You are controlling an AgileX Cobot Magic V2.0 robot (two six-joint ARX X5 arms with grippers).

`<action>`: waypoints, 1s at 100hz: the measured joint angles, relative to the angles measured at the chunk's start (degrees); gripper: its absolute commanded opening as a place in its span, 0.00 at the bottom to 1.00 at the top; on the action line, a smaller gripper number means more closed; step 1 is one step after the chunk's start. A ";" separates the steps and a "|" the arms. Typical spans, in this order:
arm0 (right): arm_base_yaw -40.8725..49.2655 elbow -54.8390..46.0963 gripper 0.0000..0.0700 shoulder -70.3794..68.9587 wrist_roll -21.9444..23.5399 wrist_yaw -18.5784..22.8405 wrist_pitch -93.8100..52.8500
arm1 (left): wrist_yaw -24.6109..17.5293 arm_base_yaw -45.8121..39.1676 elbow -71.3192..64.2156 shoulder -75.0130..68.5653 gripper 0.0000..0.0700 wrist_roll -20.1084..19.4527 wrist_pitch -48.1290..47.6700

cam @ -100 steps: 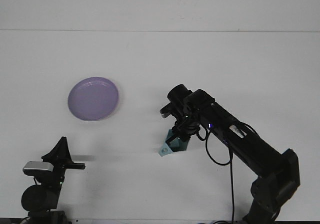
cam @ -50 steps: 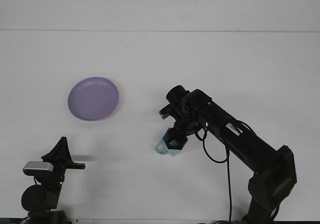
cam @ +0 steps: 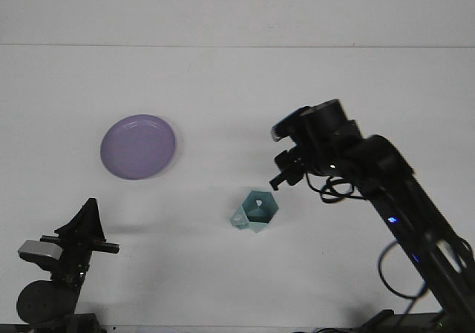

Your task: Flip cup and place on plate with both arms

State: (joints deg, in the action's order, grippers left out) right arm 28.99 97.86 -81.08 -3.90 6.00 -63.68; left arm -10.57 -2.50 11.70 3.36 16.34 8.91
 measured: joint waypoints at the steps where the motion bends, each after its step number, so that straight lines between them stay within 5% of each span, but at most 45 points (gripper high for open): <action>1: -0.17 -0.15 0.00 0.81 -0.04 -0.02 0.70 | -0.24 0.00 0.57 0.44 0.02 0.15 -0.24; 43: -4.24 -36.61 0.00 40.04 -0.17 -6.34 27.54 | -18.51 6.27 30.12 33.75 0.02 0.24 -7.80; 71: -4.26 -55.34 0.00 60.11 1.86 -10.51 30.27 | -17.79 22.34 54.51 58.21 0.02 -11.26 -28.30; 100: -4.26 -59.32 0.00 68.00 4.74 -13.20 27.41 | -13.79 32.79 77.64 79.28 0.05 -19.71 -47.23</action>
State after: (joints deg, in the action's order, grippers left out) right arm 24.73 38.54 -13.08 0.84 -7.20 -36.27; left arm -24.36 30.28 89.34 82.63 -3.38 -38.33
